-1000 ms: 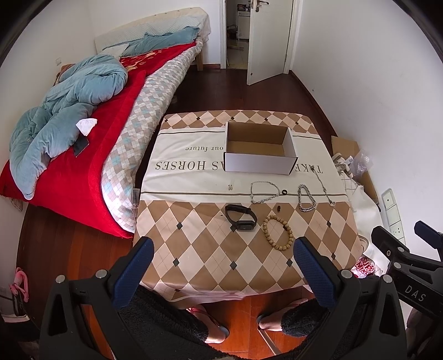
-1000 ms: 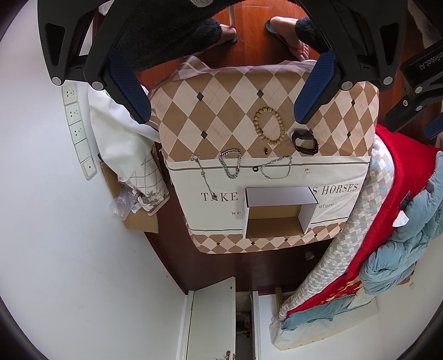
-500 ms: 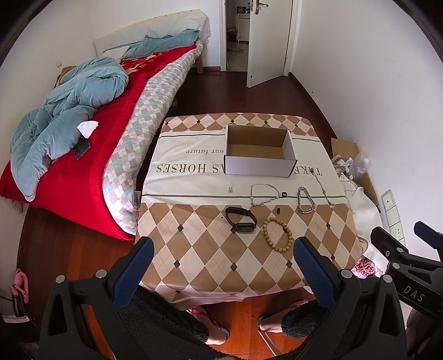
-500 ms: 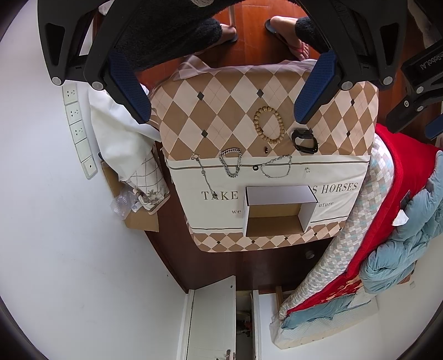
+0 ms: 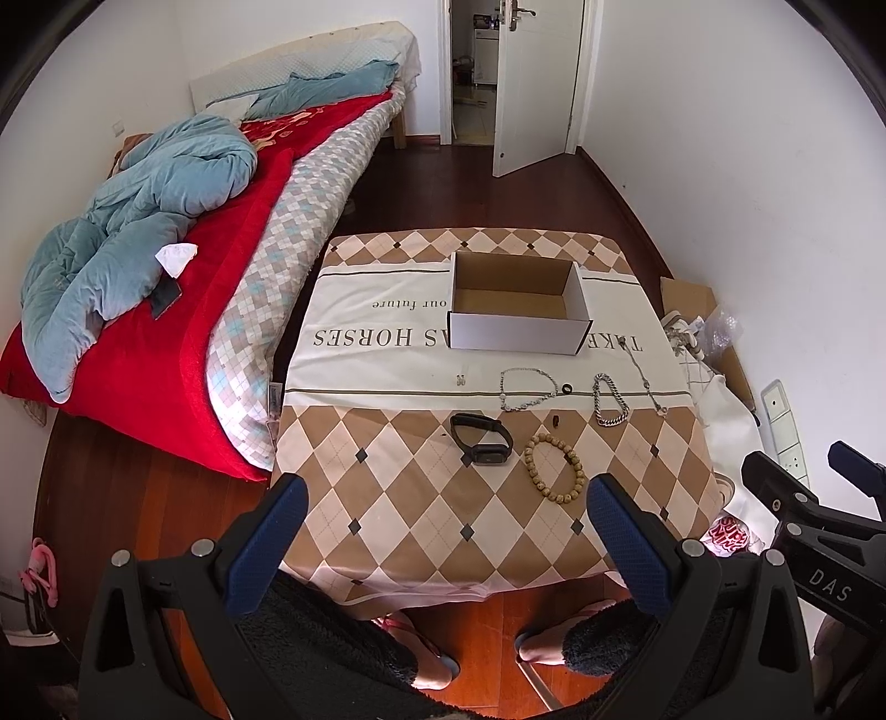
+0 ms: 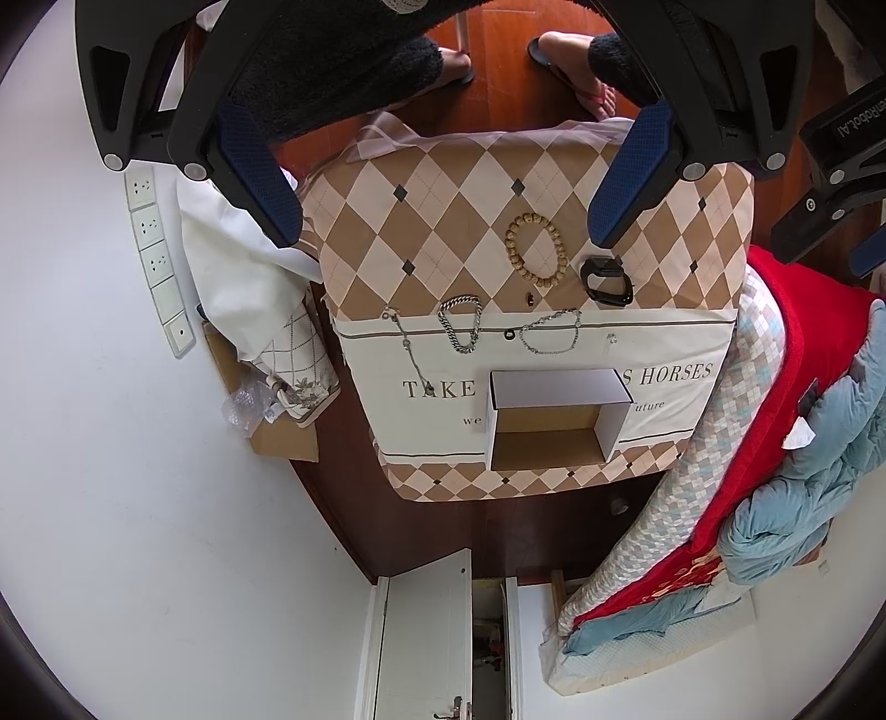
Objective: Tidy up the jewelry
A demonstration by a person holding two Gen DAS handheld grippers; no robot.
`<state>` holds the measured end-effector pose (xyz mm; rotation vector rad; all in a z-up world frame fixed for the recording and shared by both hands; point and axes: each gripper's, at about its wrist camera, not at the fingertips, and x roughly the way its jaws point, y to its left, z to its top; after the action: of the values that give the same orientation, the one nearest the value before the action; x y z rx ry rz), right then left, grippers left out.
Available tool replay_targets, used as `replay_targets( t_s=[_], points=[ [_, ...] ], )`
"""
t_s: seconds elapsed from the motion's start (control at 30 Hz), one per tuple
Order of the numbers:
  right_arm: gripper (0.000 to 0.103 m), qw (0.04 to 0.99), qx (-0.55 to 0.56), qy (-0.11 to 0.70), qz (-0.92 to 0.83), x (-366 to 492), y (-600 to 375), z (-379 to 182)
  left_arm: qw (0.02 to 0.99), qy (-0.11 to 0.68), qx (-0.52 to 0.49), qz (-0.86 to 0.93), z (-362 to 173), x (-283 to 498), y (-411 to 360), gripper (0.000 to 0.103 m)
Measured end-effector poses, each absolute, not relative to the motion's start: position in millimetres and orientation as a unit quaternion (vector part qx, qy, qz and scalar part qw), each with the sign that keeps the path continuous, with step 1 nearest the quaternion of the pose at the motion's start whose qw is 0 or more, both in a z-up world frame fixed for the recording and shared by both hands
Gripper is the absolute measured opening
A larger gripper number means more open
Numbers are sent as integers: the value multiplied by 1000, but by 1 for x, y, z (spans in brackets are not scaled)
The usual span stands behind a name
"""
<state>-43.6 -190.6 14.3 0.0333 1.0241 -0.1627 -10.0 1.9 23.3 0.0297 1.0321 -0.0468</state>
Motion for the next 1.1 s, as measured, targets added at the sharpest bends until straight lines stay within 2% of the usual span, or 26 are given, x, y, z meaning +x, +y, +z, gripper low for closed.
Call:
replay_targets(
  t_s=[0.73, 0.87, 1.07, 1.1],
  points=[
    [103, 861, 31, 501, -84, -40, -195, 15, 869, 495, 19, -9, 12, -4, 2, 103],
    [103, 849, 44, 518, -94, -24, -198, -9, 863, 503, 41, 22, -17, 17, 11, 103],
    [103, 823, 48, 557, -102, 18, -193, -83, 839, 538, 66, 59, -79, 63, 29, 103],
    [99, 816, 50, 567, -99, 26, -191, -96, 833, 545, 67, 63, -90, 72, 30, 103]
  ],
)
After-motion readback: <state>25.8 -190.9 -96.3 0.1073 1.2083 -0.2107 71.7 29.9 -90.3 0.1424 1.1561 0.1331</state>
